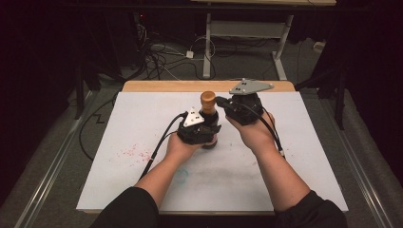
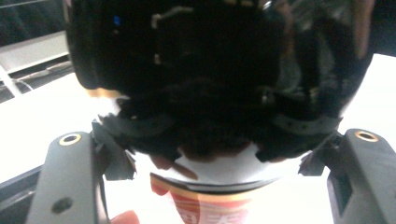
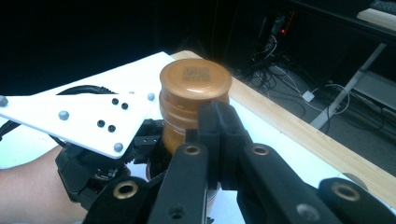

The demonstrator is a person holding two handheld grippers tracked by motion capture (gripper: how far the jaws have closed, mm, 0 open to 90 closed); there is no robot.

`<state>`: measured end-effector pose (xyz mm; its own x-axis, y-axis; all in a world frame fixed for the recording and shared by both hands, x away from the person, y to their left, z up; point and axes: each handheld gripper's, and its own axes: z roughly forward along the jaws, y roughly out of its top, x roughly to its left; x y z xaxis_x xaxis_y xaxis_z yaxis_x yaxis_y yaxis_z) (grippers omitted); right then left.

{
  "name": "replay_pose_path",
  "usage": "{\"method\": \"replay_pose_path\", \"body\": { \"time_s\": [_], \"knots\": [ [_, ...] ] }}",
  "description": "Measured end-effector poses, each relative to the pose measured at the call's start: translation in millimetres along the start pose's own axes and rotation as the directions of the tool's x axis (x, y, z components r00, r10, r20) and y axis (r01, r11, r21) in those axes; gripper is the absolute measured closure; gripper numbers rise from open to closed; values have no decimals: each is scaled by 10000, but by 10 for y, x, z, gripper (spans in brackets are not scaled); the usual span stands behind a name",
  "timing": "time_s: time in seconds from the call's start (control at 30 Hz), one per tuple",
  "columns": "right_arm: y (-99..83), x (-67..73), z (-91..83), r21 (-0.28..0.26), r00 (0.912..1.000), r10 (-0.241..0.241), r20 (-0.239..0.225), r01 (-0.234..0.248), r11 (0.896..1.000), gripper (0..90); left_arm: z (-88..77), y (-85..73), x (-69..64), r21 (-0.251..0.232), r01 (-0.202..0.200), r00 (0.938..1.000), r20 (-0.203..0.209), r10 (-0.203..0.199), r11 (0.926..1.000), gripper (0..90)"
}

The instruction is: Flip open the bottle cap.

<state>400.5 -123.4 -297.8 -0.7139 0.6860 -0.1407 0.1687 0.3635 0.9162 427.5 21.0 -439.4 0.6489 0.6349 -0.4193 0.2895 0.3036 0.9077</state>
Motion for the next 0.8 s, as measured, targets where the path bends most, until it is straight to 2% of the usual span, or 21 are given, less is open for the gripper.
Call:
{"method": "replay_pose_path", "body": {
  "time_s": [0.03,0.07,0.1,0.13,0.17,0.2,0.3,0.43,0.67,0.8],
  "knots": [
    [53,-17,-51,-578,9990,315,-309,-332,9978,900,2,-4,-8,34,-68,10000,15,68,10000,299],
    [123,-4,-97,-921,9986,281,-459,-323,9952,900,6,-13,-30,63,-227,9997,75,226,9997,297],
    [179,28,-122,-961,9997,9,-226,-30,9954,900,10,-22,-54,132,-423,9991,90,422,9990,295],
    [179,28,-122,-961,9997,9,-226,-30,9954,900,-1,-26,-45,256,-605,9977,-276,612,9978,295],
    [208,40,-126,-966,9998,-157,-135,143,9952,900,-3,-22,-39,309,-602,9977,-289,611,9977,293],
    [205,24,-119,-921,9998,-8,-175,-8,9957,900,5,-9,-30,76,-149,9999,-22,149,9999,291],
    [156,-5,-123,-897,9998,102,-167,-116,9959,900,1,4,-6,35,58,10000,-6,-58,10000,289],
    [90,-37,-124,-791,9995,269,-160,-281,9965,900,3,-6,-14,25,-36,10000,29,36,10000,288],
    [1,-50,-140,-522,9994,238,-245,-251,9983,900,3,-3,-3,28,10,10000,39,-10,10000,287],
    [-109,-57,-117,-240,9991,313,-302,-320,9992,900,5,-1,-1,9,52,10000,45,-52,10000,287]
  ]
}}
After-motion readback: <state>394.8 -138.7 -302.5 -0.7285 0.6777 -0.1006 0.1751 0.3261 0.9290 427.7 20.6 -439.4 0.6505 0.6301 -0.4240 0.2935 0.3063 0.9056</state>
